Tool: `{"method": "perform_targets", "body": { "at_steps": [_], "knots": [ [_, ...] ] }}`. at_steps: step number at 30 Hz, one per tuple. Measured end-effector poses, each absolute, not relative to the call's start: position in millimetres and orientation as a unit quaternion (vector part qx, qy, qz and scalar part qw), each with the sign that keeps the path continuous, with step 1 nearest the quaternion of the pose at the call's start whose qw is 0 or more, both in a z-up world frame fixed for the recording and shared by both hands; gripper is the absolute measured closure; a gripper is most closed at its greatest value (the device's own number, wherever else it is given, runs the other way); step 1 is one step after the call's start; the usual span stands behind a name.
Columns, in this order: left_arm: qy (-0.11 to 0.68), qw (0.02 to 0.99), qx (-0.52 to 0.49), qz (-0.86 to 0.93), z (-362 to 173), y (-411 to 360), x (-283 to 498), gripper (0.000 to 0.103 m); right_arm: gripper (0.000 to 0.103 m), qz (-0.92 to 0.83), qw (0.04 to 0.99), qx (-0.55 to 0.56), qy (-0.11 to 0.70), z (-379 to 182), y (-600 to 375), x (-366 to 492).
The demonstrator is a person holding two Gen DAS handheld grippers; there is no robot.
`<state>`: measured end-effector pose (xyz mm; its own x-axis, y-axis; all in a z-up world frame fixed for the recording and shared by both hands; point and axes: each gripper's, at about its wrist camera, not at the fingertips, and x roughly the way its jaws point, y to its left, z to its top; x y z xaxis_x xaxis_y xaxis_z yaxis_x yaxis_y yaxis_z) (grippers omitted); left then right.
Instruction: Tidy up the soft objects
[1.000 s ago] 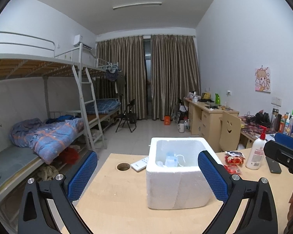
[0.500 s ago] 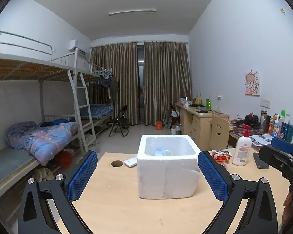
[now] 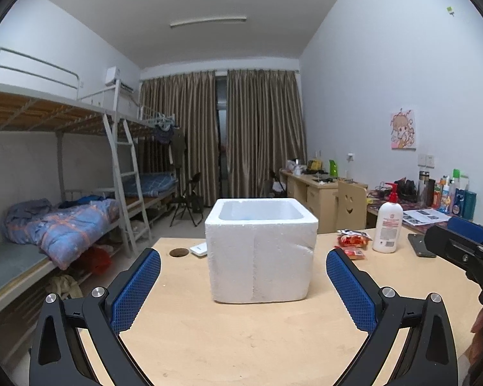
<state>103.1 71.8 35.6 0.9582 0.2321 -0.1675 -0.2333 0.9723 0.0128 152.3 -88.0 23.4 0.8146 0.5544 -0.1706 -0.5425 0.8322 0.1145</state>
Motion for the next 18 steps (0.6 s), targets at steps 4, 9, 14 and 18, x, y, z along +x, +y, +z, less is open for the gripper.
{"method": "perform_targets", "body": {
  "at_steps": [4, 9, 14, 18],
  "knots": [
    [0.077, 0.989, -0.007, 0.125, 20, 71, 94, 0.0, 0.0, 0.272, 0.957, 0.036, 0.096, 10, -94, 146],
    [0.083, 0.989, -0.023, 0.12, 3, 73, 82, 0.0, 0.0, 0.258, 0.961, 0.044, 0.094, -9, -98, 134],
    [0.09, 0.989, -0.019, 0.112, -9, 67, 73, 0.0, 0.0, 0.258, 0.959, 0.051, 0.106, -26, -95, 120],
    [0.091, 0.99, -0.017, 0.109, -13, 64, 64, 0.0, 0.0, 0.256, 0.96, 0.044, 0.107, -28, -91, 108]
  ]
}}
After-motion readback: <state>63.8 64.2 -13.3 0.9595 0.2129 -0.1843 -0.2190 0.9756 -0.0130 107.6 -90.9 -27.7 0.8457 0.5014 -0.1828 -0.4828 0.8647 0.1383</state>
